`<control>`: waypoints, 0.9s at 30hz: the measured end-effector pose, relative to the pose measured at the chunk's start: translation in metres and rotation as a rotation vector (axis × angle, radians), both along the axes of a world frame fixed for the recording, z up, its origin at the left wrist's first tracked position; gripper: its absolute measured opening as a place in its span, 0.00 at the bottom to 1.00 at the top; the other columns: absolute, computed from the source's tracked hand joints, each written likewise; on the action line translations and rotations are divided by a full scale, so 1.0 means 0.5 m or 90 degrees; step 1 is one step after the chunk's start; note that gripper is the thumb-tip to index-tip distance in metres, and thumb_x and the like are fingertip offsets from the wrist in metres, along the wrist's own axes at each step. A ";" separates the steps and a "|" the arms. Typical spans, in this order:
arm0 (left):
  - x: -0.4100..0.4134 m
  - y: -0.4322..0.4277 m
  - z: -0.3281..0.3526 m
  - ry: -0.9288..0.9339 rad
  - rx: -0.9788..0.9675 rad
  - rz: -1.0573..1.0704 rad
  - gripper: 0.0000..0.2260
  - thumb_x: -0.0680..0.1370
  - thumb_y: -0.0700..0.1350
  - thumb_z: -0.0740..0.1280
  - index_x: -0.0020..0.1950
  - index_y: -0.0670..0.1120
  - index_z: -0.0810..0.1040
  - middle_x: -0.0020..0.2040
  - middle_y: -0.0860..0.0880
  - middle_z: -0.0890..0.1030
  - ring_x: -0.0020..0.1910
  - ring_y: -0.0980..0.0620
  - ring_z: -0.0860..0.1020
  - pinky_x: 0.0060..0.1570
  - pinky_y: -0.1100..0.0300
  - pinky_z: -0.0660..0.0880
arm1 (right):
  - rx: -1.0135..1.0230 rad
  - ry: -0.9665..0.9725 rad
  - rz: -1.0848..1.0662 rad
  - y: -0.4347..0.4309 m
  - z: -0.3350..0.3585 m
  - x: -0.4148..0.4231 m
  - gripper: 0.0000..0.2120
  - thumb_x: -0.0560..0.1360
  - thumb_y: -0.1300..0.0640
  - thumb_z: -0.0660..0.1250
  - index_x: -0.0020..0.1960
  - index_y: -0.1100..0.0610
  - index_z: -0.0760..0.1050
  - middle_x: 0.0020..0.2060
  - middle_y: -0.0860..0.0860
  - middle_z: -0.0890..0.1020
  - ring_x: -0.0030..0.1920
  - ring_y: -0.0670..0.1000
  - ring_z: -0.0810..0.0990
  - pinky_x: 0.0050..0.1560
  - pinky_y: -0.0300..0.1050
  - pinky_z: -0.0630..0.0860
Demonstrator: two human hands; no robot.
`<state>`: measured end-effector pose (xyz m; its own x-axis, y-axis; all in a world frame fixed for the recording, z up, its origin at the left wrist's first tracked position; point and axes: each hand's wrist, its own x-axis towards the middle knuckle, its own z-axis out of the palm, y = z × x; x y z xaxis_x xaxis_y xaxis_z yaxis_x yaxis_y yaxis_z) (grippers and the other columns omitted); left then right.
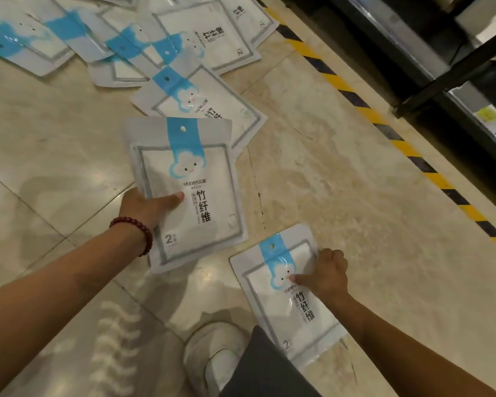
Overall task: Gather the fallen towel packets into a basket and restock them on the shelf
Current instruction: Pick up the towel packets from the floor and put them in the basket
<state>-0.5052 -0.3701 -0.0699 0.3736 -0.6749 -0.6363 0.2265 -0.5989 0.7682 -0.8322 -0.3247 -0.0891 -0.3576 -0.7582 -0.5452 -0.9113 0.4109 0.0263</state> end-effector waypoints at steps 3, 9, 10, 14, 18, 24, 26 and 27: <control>0.012 0.012 0.002 0.006 -0.002 0.012 0.10 0.67 0.39 0.76 0.42 0.49 0.78 0.37 0.54 0.80 0.35 0.56 0.80 0.30 0.64 0.74 | 0.014 0.045 0.079 -0.018 0.003 0.011 0.35 0.62 0.41 0.76 0.58 0.57 0.66 0.54 0.52 0.72 0.59 0.54 0.71 0.52 0.47 0.69; 0.050 0.033 0.002 -0.002 -0.011 0.048 0.10 0.68 0.37 0.75 0.42 0.49 0.78 0.36 0.55 0.80 0.33 0.59 0.78 0.26 0.67 0.73 | -0.134 -0.262 0.058 -0.072 0.034 0.049 0.19 0.69 0.58 0.74 0.45 0.58 0.62 0.34 0.49 0.72 0.37 0.53 0.72 0.34 0.46 0.67; 0.056 0.034 0.003 -0.008 -0.015 0.061 0.10 0.68 0.37 0.75 0.43 0.48 0.78 0.37 0.54 0.79 0.33 0.59 0.78 0.26 0.67 0.73 | -0.165 -0.341 0.033 -0.091 0.049 0.054 0.18 0.69 0.59 0.74 0.45 0.59 0.65 0.35 0.51 0.73 0.37 0.53 0.72 0.36 0.46 0.68; 0.077 0.037 0.009 -0.027 -0.019 0.066 0.11 0.68 0.38 0.76 0.46 0.46 0.79 0.40 0.50 0.80 0.35 0.58 0.79 0.29 0.66 0.73 | -0.247 -0.597 -0.101 -0.165 0.118 0.097 0.15 0.69 0.64 0.73 0.50 0.53 0.71 0.46 0.53 0.82 0.44 0.52 0.82 0.42 0.45 0.80; 0.104 0.035 0.020 0.088 0.006 0.038 0.11 0.67 0.40 0.76 0.47 0.44 0.81 0.46 0.44 0.84 0.43 0.46 0.83 0.47 0.53 0.78 | -0.299 -0.637 -0.167 -0.220 0.137 0.210 0.17 0.69 0.61 0.74 0.52 0.60 0.69 0.50 0.59 0.81 0.45 0.53 0.82 0.47 0.52 0.81; 0.147 0.022 0.087 0.111 -0.020 0.076 0.45 0.47 0.68 0.77 0.58 0.46 0.78 0.52 0.48 0.83 0.50 0.47 0.82 0.52 0.53 0.78 | -0.329 -0.555 -0.033 -0.249 0.176 0.420 0.19 0.70 0.51 0.73 0.45 0.56 0.62 0.41 0.51 0.72 0.40 0.50 0.73 0.39 0.47 0.73; 0.167 0.018 0.117 0.119 -0.028 0.068 0.53 0.45 0.65 0.80 0.65 0.43 0.74 0.59 0.45 0.80 0.57 0.45 0.79 0.58 0.48 0.75 | -0.324 -0.559 0.012 -0.251 0.194 0.484 0.19 0.72 0.50 0.71 0.48 0.58 0.63 0.39 0.48 0.71 0.38 0.45 0.72 0.33 0.40 0.69; 0.176 0.020 0.130 0.119 -0.043 0.070 0.50 0.46 0.60 0.82 0.64 0.42 0.74 0.57 0.44 0.80 0.55 0.45 0.80 0.56 0.48 0.76 | -0.320 -0.563 0.037 -0.250 0.204 0.511 0.19 0.72 0.49 0.70 0.49 0.58 0.62 0.39 0.46 0.71 0.37 0.43 0.71 0.32 0.38 0.67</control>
<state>-0.4173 -0.3598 -0.0049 0.3267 -0.6800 -0.6563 0.4300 -0.5115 0.7440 -0.5765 -0.4496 0.0128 0.0630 -0.9757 -0.2099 -0.5394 0.1437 -0.8297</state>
